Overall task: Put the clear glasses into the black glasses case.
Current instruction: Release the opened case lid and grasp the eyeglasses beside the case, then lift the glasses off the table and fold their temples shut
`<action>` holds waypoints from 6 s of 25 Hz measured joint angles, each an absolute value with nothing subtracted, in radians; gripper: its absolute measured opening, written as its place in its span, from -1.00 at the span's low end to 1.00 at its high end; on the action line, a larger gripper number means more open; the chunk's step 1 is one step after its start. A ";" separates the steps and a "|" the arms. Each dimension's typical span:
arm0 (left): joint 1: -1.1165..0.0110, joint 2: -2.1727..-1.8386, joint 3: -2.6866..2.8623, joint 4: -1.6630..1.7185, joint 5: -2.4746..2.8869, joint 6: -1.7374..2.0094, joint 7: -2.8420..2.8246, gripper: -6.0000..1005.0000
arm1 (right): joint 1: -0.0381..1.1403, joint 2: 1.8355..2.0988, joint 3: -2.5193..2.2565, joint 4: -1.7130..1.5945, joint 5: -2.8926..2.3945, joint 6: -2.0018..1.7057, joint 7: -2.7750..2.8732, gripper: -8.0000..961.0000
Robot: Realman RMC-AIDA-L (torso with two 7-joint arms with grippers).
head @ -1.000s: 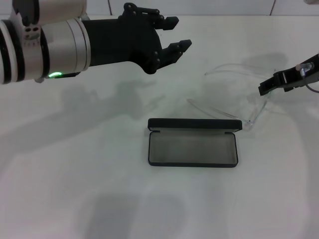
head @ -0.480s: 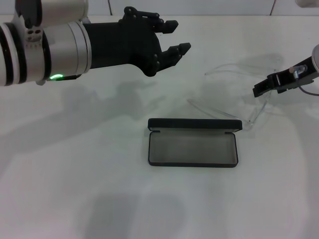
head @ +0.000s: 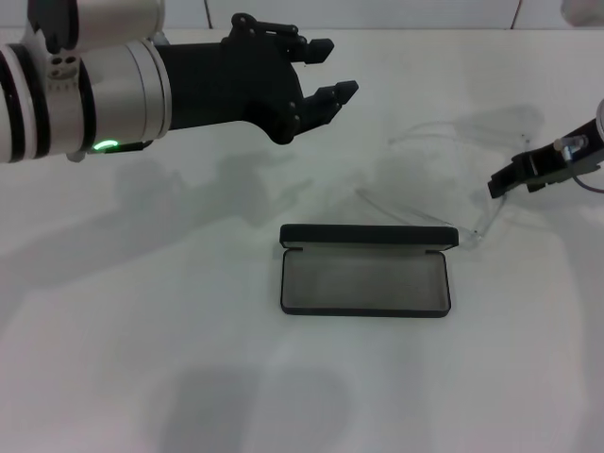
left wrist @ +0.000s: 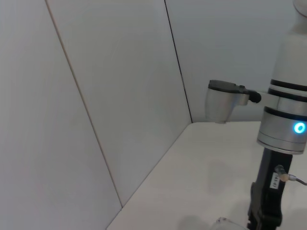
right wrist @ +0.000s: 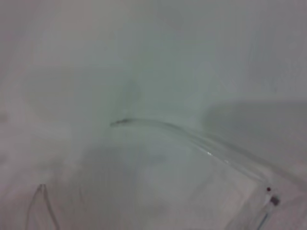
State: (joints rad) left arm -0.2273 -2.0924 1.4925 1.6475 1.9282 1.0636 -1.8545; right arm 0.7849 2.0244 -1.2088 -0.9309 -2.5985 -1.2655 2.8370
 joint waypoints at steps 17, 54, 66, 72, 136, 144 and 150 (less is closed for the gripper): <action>-0.227 -2.092 1.492 1.648 1.928 1.062 -1.855 -0.14 | 0.737 2.008 -1.178 -1.054 -2.663 -1.386 2.834 -0.19; -0.227 -2.091 1.493 1.649 1.916 1.066 -1.854 -0.14 | 0.663 2.016 -1.102 -1.137 -2.756 -1.451 2.790 -0.42; -0.229 -2.094 1.494 1.644 1.916 1.063 -1.855 -0.15 | 0.662 2.019 -1.126 -1.139 -2.730 -1.438 2.699 -0.55; -0.228 -2.094 1.492 1.644 1.916 1.062 -1.855 -0.15 | 0.673 2.012 -1.122 -1.147 -2.735 -1.439 2.665 -0.77; -0.362 -2.090 1.359 1.146 1.087 1.561 -1.605 -0.77 | 0.595 2.019 -0.870 -0.775 -1.436 -1.861 1.607 -0.87; -0.390 -2.092 1.370 1.118 1.055 1.647 -1.608 -0.77 | 0.601 2.018 -0.865 -0.739 -1.434 -1.838 1.587 -0.88; -0.392 -2.093 1.392 1.103 1.019 1.690 -1.605 -0.77 | 0.596 2.018 -0.860 -0.725 -1.434 -1.848 1.575 -0.88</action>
State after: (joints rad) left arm -0.3925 -2.0928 1.3923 1.1029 1.0190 1.6900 -1.6047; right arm 0.5956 2.0181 -0.8605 -0.7245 -1.4335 -1.8480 1.5755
